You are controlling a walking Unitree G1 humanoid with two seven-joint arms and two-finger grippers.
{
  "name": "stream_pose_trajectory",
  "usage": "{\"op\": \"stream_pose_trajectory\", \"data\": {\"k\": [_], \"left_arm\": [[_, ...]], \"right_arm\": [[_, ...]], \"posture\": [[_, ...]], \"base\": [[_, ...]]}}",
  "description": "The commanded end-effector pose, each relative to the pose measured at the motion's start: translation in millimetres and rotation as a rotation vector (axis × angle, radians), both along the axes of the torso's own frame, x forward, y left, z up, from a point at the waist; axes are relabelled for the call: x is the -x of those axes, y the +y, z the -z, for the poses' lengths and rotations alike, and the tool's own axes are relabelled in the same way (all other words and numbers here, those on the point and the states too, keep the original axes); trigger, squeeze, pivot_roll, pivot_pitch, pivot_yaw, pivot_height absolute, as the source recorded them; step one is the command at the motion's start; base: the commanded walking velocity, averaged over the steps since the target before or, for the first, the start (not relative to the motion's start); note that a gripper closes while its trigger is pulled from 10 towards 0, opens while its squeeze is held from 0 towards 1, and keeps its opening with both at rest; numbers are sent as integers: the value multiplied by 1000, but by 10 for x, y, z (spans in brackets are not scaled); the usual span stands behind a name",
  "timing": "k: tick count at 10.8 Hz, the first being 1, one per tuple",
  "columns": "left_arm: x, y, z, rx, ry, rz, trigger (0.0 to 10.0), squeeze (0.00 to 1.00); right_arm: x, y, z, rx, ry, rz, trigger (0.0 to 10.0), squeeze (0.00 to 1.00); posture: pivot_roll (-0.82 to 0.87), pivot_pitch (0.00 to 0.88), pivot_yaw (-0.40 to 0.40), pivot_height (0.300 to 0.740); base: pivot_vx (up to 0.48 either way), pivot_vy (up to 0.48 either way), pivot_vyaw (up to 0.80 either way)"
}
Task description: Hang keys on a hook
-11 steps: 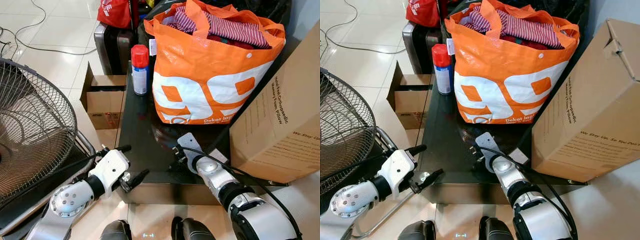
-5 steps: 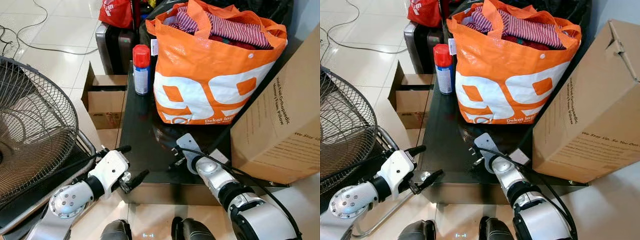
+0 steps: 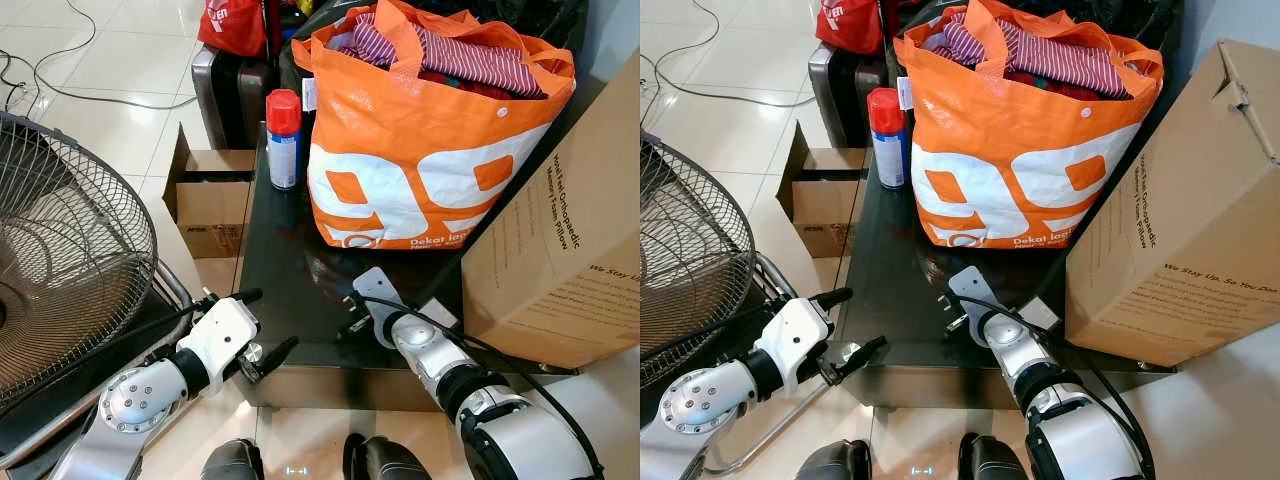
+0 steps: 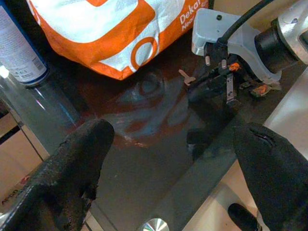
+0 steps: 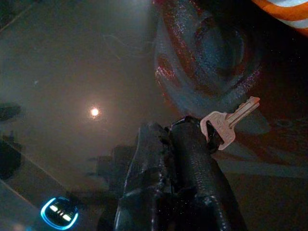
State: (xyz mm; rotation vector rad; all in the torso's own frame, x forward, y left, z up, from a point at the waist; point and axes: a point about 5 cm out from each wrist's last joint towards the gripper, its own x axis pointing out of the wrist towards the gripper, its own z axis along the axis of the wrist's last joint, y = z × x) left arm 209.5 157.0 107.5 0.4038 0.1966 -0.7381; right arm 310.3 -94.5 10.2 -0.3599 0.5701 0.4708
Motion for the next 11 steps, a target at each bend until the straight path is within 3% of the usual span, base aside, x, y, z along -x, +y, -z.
{"op": "stream_pose_trajectory", "data": {"k": [1, 3, 5, 8, 9, 10, 11], "left_arm": [[6, 21, -10, -6, -2, -1, 10000, 0], [0, 29, -14, -4, -9, -8, 10000, 0], [-34, 17, -28, 16, -28, -37, 10000, 0], [-77, -59, -31, 65, -41, -63, 10000, 0], [-98, -78, -31, 69, -46, -66, 10000, 0], [-121, -95, -18, 68, -52, -69, 10000, 0], [-124, -108, 10, 52, -54, -59, 10000, 0]], "right_arm": [[8, -72, 26, -1, 19, 30, 0, 0], [-36, -85, -45, -74, -7, 20, 0, 0], [-58, -146, -192, -280, -24, -63, 0, 0], [48, -314, -461, -542, -30, -184, 0, 0], [47, -373, -489, -498, -56, -186, 0, 0], [59, -410, -479, -372, -96, -183, 10000, 0], [119, -390, -325, -161, -84, -193, 10000, 992]], "posture": [[88, 184, -59, 740], [91, 162, -67, 740], [80, 128, -70, 740], [50, 56, -59, 740], [45, 46, -59, 740], [37, 34, -57, 740], [32, 34, -56, 740]], "base": [[0, 0, 0], [0, 0, 0], [0, 0, 0], [0, 0, 0], [0, 0, 0], [0, 0, 0], [0, 0, 0]]}}
